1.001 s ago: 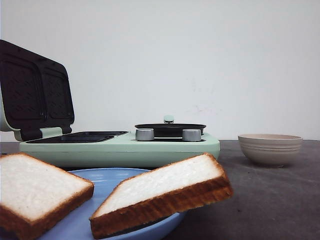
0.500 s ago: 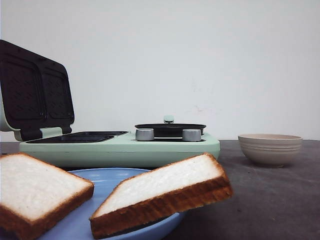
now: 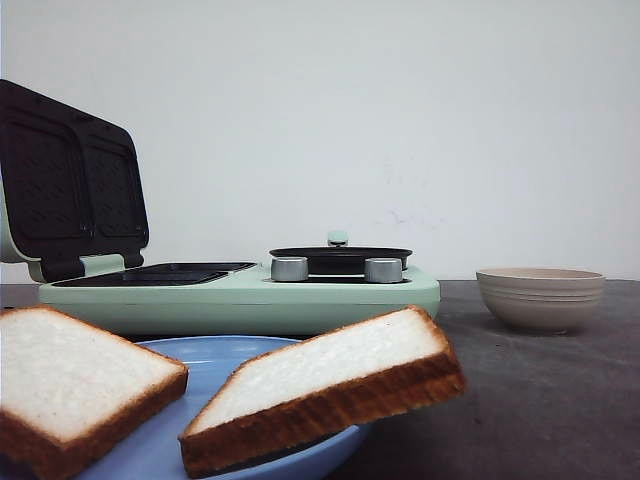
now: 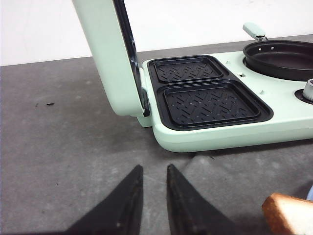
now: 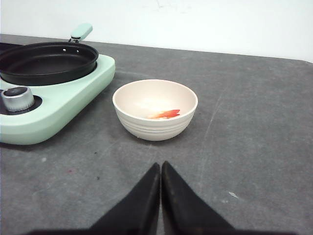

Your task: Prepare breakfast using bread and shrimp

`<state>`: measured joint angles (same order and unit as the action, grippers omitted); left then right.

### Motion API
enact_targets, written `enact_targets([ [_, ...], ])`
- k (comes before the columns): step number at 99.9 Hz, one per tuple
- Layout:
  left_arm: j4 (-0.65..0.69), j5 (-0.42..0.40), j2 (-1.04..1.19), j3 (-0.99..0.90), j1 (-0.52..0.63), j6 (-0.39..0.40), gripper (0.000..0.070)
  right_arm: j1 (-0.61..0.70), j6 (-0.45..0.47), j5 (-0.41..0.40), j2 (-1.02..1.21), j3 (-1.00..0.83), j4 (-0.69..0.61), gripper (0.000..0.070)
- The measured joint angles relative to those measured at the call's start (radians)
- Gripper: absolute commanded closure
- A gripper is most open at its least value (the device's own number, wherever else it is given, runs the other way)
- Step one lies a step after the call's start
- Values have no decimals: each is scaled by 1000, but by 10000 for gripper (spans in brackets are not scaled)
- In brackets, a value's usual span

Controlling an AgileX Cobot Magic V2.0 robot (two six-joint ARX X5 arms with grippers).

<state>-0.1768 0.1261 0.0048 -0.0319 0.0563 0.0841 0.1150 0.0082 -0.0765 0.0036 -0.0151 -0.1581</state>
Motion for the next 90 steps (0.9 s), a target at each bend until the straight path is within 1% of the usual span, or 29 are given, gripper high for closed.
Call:
enact_targets([
  [15, 3, 2, 0, 0, 0, -2, 682, 0, 27, -1, 0, 1, 129, 700],
  [20, 19, 4, 0, 0, 0, -21, 682, 0, 40, -1, 0, 1, 168, 700],
  [25, 39, 6, 0, 0, 0, -58, 682, 1, 55, -1, 0, 1, 206, 700],
  [36, 36, 8, 0, 0, 0, -172, 683, 1, 93, -2, 0, 1, 288, 700],
  [45, 35, 8, 0, 0, 0, -264, 686, 1, 166, -10, 0, -1, 354, 700],
  [50, 31, 8, 0, -1, 0, -317, 687, 1, 219, -10, 0, -8, 339, 700],
  [57, 6, 8, 0, -6, 0, -380, 687, 1, 286, -10, 0, -29, 261, 700],
  [67, -52, 7, 15, -59, 0, -440, 687, 1, 318, -10, 0, -73, 125, 700],
  [79, -111, 7, 77, -187, 0, -449, 687, 0, 309, -5, 6, -164, 52, 700],
  [90, -130, 7, 172, -311, 0, -431, 687, 0, 285, -5, 31, -285, 14, 700],
])
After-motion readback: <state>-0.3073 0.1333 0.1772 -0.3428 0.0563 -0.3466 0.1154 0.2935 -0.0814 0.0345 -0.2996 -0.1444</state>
